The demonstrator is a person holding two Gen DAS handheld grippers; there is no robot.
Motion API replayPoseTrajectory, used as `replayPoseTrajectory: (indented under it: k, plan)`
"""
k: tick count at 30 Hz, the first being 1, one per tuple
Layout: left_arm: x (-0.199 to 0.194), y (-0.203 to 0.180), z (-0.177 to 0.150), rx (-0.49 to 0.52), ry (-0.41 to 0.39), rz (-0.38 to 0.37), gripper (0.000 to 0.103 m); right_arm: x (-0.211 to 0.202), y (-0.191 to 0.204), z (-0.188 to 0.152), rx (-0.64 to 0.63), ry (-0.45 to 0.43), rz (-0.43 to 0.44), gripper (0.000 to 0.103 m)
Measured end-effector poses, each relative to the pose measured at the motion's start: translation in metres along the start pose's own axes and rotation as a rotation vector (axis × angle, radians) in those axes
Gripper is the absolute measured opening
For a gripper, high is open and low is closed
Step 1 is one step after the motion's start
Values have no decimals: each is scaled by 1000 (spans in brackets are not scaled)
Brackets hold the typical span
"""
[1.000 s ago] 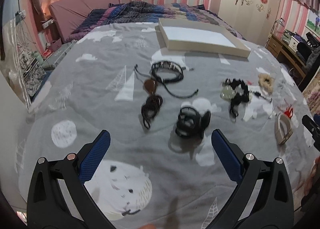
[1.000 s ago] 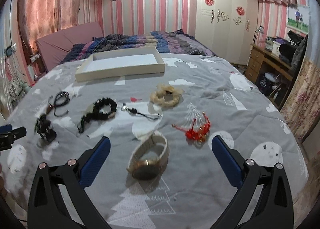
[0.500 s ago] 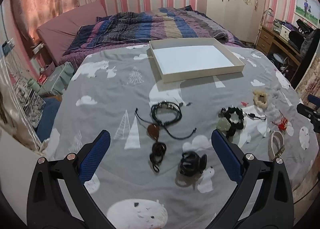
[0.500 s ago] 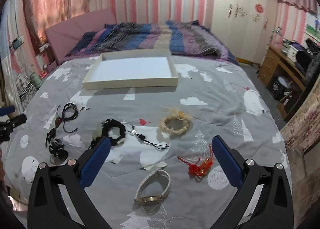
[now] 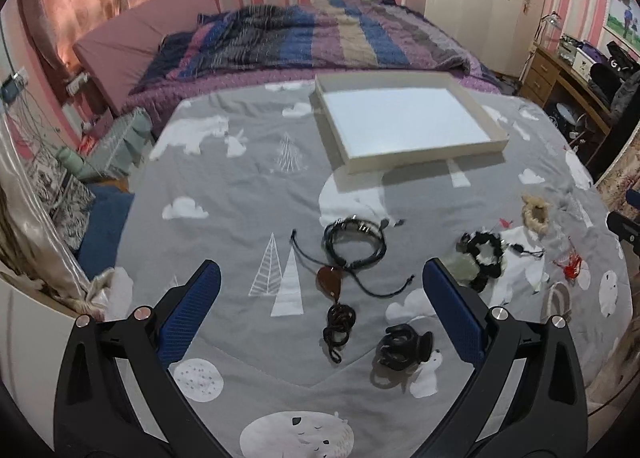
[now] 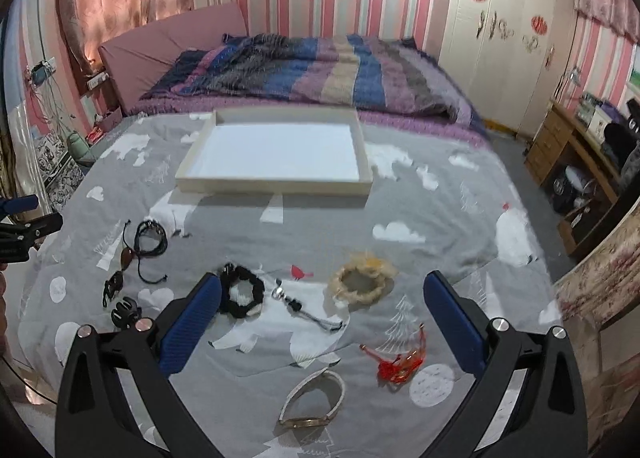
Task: Organize jewelry
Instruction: 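Lower the left tool toward the pendant necklace while the right tool approaches the silver-bead charm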
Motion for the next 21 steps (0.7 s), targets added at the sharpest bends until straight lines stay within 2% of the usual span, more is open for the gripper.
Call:
replayPoseTrajectory:
  k: [11,21]
  plan:
    - [34,2,-9,3,61,-6,100,39,-2,-9,19,78,-13,101]
    - [44,-3,-11,26,81,-3,99,49,-2,-14,19,101,-20,101]
Point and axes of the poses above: each gripper's, at about its wrist camera, not at the fingertips, and x roughly the way its jaws point, y to its left, z to its top, the point moved 3 cm from there along x, roughly the way its jaws point, and after that the axes turned 3 degrees about -z, right-handed, at the moved point
